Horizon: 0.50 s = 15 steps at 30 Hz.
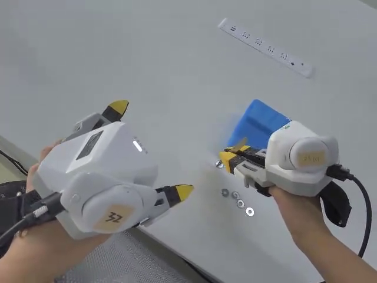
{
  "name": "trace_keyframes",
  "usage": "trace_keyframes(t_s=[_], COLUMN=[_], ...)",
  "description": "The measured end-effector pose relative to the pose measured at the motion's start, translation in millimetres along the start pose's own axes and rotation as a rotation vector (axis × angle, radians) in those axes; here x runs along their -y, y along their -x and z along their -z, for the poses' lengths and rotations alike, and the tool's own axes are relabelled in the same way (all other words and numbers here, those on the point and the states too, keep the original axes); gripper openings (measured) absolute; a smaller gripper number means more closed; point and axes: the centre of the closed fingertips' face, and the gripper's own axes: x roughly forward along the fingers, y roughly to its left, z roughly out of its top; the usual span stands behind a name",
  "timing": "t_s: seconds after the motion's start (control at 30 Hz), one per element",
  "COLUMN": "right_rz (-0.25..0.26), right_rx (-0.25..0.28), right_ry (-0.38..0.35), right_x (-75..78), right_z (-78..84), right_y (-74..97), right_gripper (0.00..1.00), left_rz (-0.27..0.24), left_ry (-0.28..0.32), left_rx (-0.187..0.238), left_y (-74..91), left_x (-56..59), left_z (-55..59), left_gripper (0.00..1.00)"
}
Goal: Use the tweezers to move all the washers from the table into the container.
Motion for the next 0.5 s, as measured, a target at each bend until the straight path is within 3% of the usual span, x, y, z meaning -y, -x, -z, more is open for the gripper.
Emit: trace_keyframes(t_s=[0.3, 0.5], right_rz=[0.008, 0.0], right_rx=[-0.018, 0.02], right_ry=[-0.031, -0.052], right_x=[4.8, -3.0], right_z=[0.5, -18.3], right_y=[1.2, 14.8], right_gripper=[0.03, 0.03], left_rz=[0.016, 0.025], left_ry=[0.014, 0.02], left_rx=[0.006, 0.018], left_y=[0.0, 0.9], left_x=[1.9, 3.6], left_z=[-0.8, -3.0], left_gripper=[0.98, 0.99])
